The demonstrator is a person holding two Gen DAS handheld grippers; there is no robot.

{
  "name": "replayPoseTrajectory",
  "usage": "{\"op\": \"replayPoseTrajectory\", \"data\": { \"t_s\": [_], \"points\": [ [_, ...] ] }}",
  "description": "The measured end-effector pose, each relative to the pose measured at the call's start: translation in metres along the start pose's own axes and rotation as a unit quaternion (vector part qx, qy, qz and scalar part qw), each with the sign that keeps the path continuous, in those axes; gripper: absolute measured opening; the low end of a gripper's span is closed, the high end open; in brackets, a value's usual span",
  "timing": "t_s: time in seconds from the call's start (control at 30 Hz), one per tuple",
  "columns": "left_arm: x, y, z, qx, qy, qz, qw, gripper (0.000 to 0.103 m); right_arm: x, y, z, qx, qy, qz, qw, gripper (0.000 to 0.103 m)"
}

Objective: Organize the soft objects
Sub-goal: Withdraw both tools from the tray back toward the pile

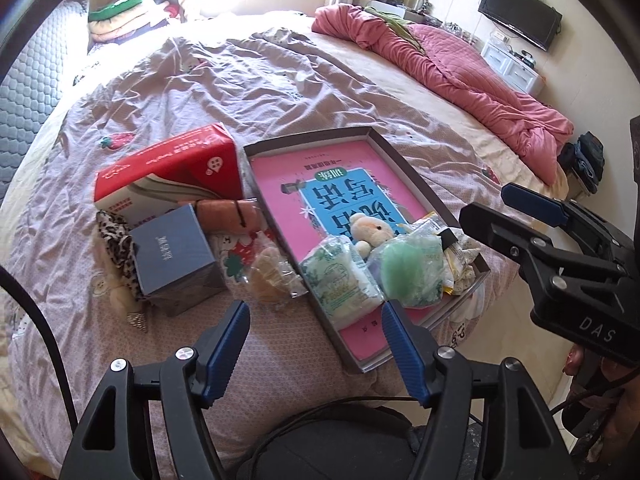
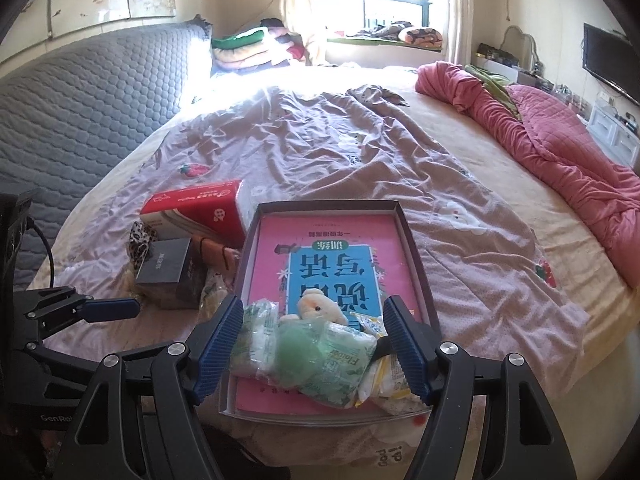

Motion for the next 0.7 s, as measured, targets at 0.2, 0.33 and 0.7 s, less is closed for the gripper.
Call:
{"op": "replayPoseTrajectory", "data": {
  "t_s": [0.2,0.33,0.7],
  "points": [
    [-0.003,0.011,0.013,0.007,-0.011,0.009,0.9999,0.068,0.002,0.013,0.005,0.005,-0.006,0.011,1.0,0.074],
    [-0.006,0.018,0.02,0.01,-0.017,0.016,0.9997,0.068,0.002,0.023,0.008,0.009,-0.009,0.02,1.0,0.074],
    [-0.011,0.04,0.039,0.017,-0.033,0.039,0.9986,0.069,0.004,0.044,0.018,0.018,-0.016,0.043,0.999,0.074]
  ]
}}
Point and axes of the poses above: each gripper's, at about its wrist camera, not at the fingertips, and z roughly against the way its jaws point, y to its left, x to its top, the point moved 10 cm from there along -z, roughly the way its jaws point, and after that the axes turned 15 degrees about -x, right-handed, at the moved point
